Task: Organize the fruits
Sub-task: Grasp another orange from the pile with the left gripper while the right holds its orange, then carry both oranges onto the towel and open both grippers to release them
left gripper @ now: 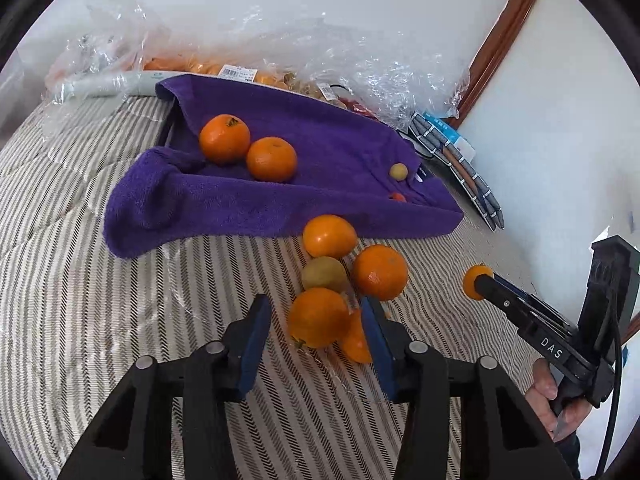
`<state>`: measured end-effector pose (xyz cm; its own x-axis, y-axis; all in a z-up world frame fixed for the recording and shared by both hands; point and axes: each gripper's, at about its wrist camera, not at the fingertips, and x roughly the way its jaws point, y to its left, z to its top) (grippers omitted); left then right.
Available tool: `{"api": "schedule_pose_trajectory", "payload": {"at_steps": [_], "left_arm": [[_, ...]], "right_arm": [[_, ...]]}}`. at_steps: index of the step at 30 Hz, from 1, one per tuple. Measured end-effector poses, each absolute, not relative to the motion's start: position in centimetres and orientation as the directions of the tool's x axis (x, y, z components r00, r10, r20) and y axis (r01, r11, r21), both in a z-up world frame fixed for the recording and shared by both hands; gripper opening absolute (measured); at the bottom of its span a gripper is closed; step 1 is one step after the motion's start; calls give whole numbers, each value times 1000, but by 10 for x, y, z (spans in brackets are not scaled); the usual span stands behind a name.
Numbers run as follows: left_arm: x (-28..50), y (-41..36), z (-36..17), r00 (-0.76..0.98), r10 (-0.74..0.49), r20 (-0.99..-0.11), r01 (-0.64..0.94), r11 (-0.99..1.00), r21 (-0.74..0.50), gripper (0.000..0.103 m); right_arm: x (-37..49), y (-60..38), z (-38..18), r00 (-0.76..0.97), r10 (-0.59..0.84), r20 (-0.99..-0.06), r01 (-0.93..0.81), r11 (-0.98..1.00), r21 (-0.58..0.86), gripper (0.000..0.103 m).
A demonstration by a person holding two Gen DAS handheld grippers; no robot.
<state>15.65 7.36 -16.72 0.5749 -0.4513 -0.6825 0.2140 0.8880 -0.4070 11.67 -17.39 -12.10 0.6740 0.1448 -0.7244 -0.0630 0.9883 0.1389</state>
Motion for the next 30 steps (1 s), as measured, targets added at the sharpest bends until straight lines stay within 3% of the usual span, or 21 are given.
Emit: {"api": "schedule_pose_trajectory", "payload": {"at_steps": [3, 11, 19, 30], "left_arm": [[158, 71, -168, 568, -454, -687, 207, 886, -415, 29], [150, 87, -164, 617, -339, -710, 128, 934, -334, 30], [148, 68, -169, 613, -302, -730, 171, 953, -252, 31], [139, 86, -158, 688, -296, -663, 114, 946, -303, 30]], "right_arm": [[116, -176, -120, 676, 145, -723, -60, 988, 142, 33], [111, -184, -119, 683, 133, -718, -44, 989, 142, 33], [113, -195, -122, 674, 121, -729, 7, 985, 170, 33], [119, -202, -112, 682, 132, -719, 12, 981, 191, 33]]}}
